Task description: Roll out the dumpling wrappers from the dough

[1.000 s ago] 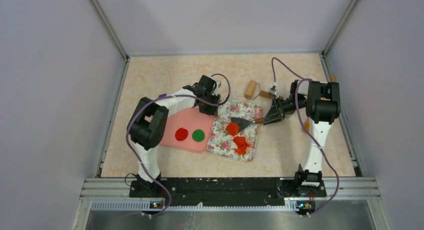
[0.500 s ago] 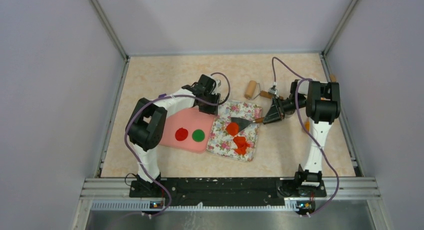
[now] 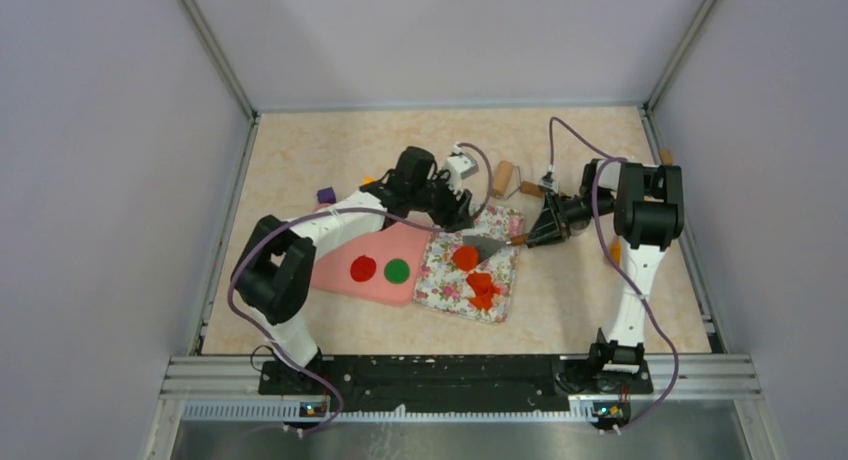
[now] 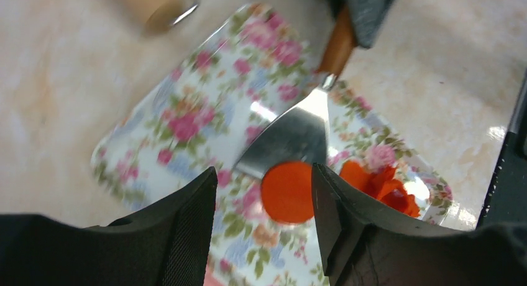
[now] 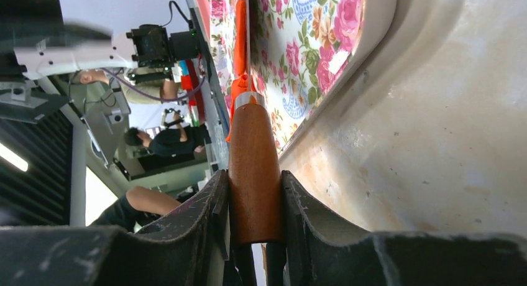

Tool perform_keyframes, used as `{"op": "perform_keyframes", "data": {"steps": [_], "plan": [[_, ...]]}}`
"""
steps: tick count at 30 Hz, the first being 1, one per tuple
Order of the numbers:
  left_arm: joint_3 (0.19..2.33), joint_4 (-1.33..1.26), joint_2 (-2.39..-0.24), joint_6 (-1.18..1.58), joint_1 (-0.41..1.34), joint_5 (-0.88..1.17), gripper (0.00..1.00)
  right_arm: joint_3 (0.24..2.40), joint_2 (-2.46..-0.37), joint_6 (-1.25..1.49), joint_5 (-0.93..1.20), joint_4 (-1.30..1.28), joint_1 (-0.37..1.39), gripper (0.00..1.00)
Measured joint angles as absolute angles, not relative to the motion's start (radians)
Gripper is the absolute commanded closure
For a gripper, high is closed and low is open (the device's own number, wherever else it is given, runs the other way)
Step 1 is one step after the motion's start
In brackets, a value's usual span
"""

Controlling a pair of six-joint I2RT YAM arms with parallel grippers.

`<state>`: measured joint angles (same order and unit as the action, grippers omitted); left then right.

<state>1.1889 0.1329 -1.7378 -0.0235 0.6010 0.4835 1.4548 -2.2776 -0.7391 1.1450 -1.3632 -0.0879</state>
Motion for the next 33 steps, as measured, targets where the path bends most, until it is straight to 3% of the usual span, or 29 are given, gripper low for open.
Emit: {"op": "perform_keyframes", "data": {"steps": [7, 16, 29, 32, 33], "plan": [[1.316, -0.017, -1.880, -0.273, 0.780, 0.597, 0.41, 1.447, -2.257, -0.623, 1.145, -1.302, -0.088, 1.00], [1.402, -0.025, -2.058, -0.392, 0.804, 0.608, 0.43, 1.447, -2.256, -0.598, 1.147, -1.290, -0.088, 1.00], [1.505, 0.033, -2.152, -0.427, 0.838, 0.587, 0.57, 1.448, -2.255, -0.609, 1.145, -1.296, -0.089, 1.00], [1.505, 0.051, -2.153, -0.430, 0.842, 0.582, 0.67, 1.448, -2.252, -0.606, 1.140, -1.295, -0.089, 1.00], [1.506, 0.050, -2.153, -0.432, 0.846, 0.576, 0.72, 1.448, -2.251, -0.606, 1.136, -1.298, -0.089, 0.95]]}}
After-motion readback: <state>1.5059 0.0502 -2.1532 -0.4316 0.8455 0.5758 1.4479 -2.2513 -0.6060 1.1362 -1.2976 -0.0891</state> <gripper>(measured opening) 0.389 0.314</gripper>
